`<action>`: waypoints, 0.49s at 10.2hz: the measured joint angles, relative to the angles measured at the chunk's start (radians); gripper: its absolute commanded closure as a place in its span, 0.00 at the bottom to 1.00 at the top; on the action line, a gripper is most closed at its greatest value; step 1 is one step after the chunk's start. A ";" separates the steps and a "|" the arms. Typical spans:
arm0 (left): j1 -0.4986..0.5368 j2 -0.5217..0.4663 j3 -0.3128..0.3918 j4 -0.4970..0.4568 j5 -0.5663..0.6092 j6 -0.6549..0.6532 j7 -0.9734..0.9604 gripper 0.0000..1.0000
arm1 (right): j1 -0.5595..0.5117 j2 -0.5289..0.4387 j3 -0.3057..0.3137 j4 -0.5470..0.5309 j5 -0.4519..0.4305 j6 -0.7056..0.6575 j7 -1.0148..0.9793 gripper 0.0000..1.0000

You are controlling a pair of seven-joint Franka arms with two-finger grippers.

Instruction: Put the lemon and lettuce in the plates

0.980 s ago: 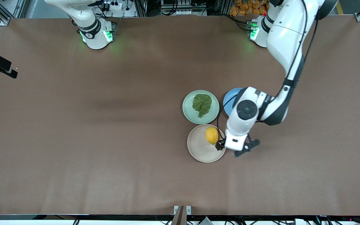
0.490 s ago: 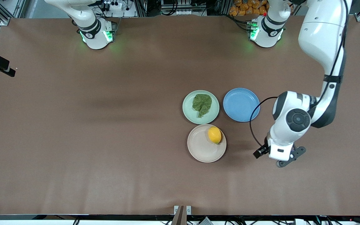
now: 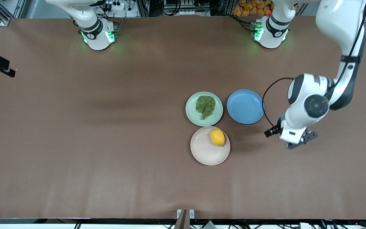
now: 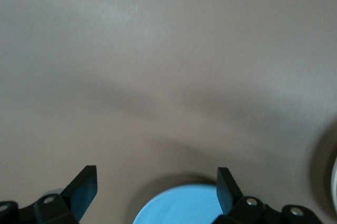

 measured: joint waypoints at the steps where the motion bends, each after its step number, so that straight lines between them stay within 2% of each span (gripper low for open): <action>1: 0.006 -0.084 0.015 -0.081 -0.049 -0.001 0.079 0.00 | 0.000 -0.001 -0.001 -0.001 -0.004 -0.002 -0.012 0.00; 3: 0.025 -0.218 0.026 -0.175 -0.075 0.001 0.136 0.00 | -0.001 -0.007 -0.022 -0.001 -0.018 -0.019 -0.071 0.00; 5: 0.025 -0.297 0.026 -0.158 -0.075 0.011 0.142 0.00 | -0.002 -0.013 -0.048 -0.001 -0.018 -0.047 -0.109 0.00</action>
